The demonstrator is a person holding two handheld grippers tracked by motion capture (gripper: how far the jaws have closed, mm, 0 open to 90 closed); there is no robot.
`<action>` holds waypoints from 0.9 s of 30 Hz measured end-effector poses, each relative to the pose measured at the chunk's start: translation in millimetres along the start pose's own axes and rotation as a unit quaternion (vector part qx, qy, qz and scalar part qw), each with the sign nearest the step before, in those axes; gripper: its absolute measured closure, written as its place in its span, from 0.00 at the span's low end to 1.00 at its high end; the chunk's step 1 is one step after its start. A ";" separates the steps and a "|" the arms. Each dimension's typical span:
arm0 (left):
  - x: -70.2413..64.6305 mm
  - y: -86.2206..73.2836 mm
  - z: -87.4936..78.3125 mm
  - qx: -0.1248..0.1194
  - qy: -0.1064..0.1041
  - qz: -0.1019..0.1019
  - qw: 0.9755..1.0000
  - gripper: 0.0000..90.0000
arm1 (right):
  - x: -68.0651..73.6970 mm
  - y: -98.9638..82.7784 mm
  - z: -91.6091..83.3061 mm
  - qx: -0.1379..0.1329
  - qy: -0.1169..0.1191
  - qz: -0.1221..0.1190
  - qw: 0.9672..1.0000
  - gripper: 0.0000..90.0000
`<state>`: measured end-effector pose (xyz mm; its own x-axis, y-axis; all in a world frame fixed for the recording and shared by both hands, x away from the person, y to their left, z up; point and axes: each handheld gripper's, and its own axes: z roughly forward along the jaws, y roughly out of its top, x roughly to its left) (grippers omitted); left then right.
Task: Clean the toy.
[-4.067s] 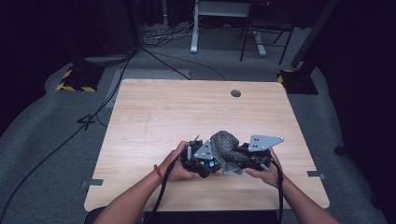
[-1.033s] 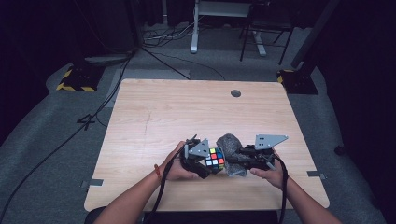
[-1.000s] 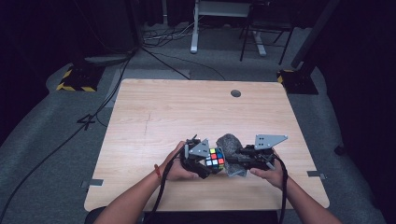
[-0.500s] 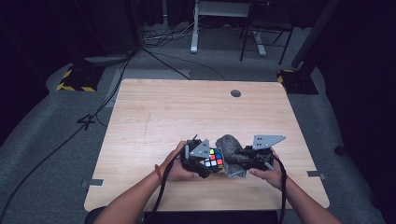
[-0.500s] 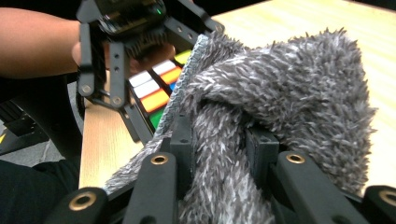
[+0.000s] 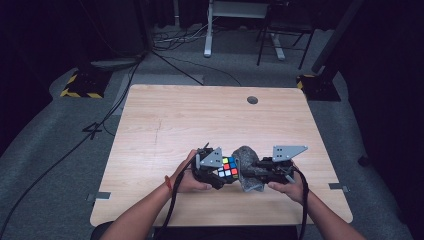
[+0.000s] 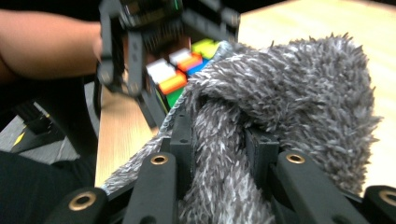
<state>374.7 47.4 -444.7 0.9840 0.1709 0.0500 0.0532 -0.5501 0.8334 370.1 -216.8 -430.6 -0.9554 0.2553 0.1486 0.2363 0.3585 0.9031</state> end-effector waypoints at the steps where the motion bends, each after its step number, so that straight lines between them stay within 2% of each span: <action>1: -0.4 0.2 0.6 -0.001 0.000 -0.001 1.000 0.37 | 0.2 1.4 -1.2 -0.008 -0.001 -0.004 1.000 0.78; 2: -1.3 0.5 1.1 0.001 0.001 0.002 1.000 0.37 | 0.2 2.4 -2.0 -0.010 -0.007 -0.003 1.000 0.78; 5: -2.2 2.1 -0.6 -0.006 0.003 0.007 1.000 0.37 | -2.7 1.2 0.5 0.007 -0.027 0.000 1.000 0.78; 7: -2.5 4.3 -4.1 -0.016 0.005 0.009 1.000 0.37 | -7.5 -2.6 3.8 0.027 -0.038 0.007 0.999 0.78; 9: -2.5 5.4 -6.4 -0.022 0.011 0.010 1.000 0.37 | -11.8 -7.6 7.4 0.043 -0.041 0.017 0.998 0.78; 10: -1.9 5.5 -8.1 -0.032 0.011 0.006 0.999 0.37 | -13.4 -9.3 9.1 0.049 -0.041 0.019 0.998 0.78; 11: -0.6 6.1 -9.8 -0.036 0.008 0.006 0.999 0.37 | -15.2 -12.0 12.6 0.066 -0.044 0.021 0.997 0.78; 13: 0.1 7.2 -12.5 -0.045 0.012 0.008 0.999 0.37 | -16.6 -16.1 17.7 0.080 -0.039 0.025 0.996 0.78; 16: 1.0 7.4 -14.3 -0.057 0.011 0.003 0.998 0.37 | -13.8 -19.9 26.2 0.098 -0.016 0.023 0.995 0.78; 20: 1.9 5.7 -12.1 -0.060 0.003 -0.002 0.998 0.37 | -10.1 -17.0 27.1 0.067 0.017 0.028 0.997 0.78; 22: 3.5 4.9 -12.6 -0.062 -0.005 -0.005 0.998 0.37 | -8.8 -15.8 25.6 0.058 0.021 0.027 0.998 0.78; 26: 5.3 1.4 -11.3 -0.045 -0.001 -0.004 0.999 0.37 | -10.0 -15.7 20.1 0.037 0.022 0.032 0.999 0.78; 27: 5.5 0.7 -11.0 -0.046 -0.002 -0.009 0.999 0.37 | -10.4 -14.7 17.7 0.030 0.023 0.033 0.999 0.78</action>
<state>378.3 56.9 -437.9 0.9838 0.1760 0.0327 0.0546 -0.4691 0.8815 379.7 -208.8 -452.5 -0.9445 0.2383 0.2261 0.3071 0.3960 0.8654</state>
